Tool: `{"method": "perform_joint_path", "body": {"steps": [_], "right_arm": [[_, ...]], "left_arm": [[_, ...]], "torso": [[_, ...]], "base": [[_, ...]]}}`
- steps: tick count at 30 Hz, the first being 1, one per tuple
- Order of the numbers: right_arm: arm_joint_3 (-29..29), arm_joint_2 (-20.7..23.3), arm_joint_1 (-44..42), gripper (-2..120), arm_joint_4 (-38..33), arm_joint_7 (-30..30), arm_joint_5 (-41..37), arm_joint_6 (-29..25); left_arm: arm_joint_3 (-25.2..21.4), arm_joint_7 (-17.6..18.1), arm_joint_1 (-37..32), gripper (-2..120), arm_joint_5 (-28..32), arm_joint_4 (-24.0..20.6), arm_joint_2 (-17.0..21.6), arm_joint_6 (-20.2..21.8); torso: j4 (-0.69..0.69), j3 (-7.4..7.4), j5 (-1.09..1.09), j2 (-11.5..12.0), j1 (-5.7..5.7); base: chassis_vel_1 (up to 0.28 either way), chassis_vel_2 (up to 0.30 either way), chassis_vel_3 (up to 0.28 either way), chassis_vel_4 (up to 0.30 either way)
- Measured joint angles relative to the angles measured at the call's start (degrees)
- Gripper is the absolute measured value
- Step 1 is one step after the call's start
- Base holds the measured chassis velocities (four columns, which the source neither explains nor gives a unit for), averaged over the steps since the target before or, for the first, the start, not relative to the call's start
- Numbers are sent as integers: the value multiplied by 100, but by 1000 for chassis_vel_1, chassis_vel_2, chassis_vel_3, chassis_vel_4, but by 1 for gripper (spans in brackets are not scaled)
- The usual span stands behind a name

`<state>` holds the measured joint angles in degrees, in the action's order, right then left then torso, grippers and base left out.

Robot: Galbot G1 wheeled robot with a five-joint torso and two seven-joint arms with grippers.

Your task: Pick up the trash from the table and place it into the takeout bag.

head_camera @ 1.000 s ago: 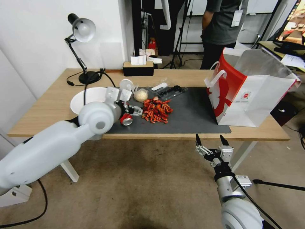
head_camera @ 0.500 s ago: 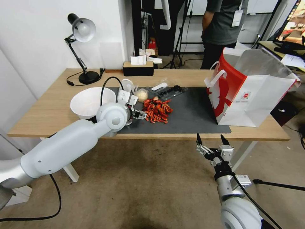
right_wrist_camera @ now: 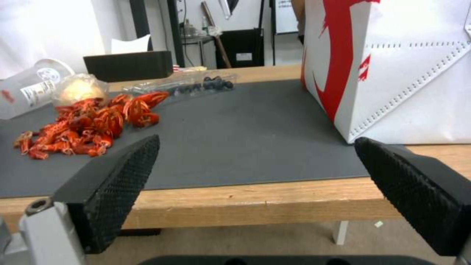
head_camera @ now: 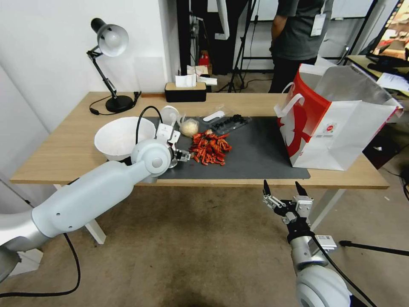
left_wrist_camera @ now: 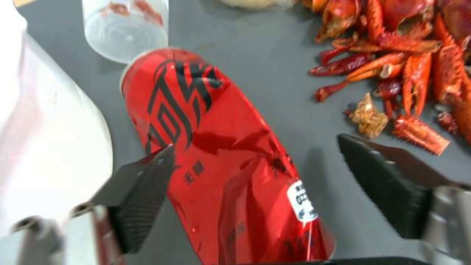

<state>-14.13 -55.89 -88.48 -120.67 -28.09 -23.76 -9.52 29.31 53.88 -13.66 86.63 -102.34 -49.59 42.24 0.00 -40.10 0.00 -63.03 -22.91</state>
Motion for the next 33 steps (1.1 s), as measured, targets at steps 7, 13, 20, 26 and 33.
{"method": "perform_joint_path", "body": {"steps": [7,13,20,26,33], "right_arm": [[-3,-4,-10,100,-2,0,-1,-5],[6,-4,-1,100,2,-1,-1,-6],[20,-12,11,100,17,0,1,-6],[15,0,2,100,-5,0,2,-6],[-25,17,-7,100,-63,-1,1,-6]], "left_arm": [[-11,34,-55,60,37,128,19,-7],[-85,41,-155,36,27,143,61,-27],[-250,33,-177,34,36,164,31,-16],[-547,-19,-97,34,209,-235,16,-95],[-661,-1011,612,34,401,-556,-9,-819]], "torso": [[0,0,1,0,0],[-2,0,1,0,0],[1,-1,0,0,0],[0,-2,-1,0,0],[2,-1,2,0,0]], "base": [[0,0,0,0],[0,0,0,0],[0,0,0,0],[0,0,0,0],[0,0,0,0]]}}
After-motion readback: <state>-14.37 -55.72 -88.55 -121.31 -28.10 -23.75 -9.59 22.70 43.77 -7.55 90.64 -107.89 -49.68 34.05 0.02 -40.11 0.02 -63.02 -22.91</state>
